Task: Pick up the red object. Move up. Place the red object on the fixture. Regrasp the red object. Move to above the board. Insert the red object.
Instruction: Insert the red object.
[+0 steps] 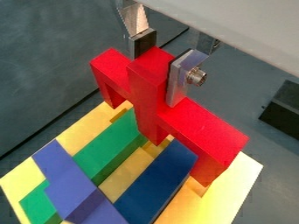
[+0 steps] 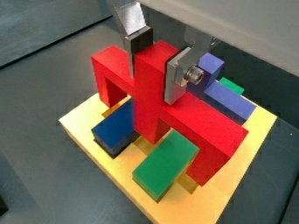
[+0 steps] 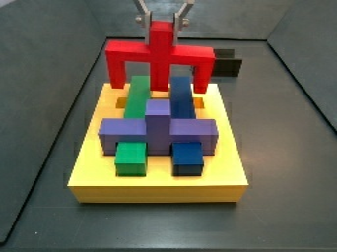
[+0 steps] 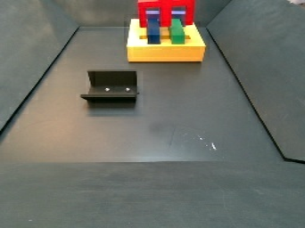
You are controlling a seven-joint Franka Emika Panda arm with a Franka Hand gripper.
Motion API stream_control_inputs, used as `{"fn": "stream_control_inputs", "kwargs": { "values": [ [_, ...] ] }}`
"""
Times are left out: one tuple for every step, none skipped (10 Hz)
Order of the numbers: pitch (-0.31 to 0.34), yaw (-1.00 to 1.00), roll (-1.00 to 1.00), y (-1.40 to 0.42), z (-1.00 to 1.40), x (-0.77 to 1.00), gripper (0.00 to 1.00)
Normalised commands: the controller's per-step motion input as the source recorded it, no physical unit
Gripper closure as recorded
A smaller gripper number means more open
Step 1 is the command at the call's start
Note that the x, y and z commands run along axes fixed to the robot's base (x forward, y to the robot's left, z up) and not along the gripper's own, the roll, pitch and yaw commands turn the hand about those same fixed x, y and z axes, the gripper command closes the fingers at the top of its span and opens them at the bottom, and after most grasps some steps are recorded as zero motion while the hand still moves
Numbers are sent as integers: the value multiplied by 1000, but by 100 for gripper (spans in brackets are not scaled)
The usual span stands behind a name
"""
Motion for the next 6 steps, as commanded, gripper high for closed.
{"fn": "stream_control_inputs", "kwargs": {
  "values": [
    [-23,-40,0,80,-37,83,100],
    [-39,-40,6,0,-223,131,100],
    [-37,-57,0,0,-289,197,100],
    [-103,-94,-70,69,-354,26,100],
    [-73,-60,-33,126,-309,0,100],
    [-79,-23,-10,137,-254,-80,100]
  ]
}}
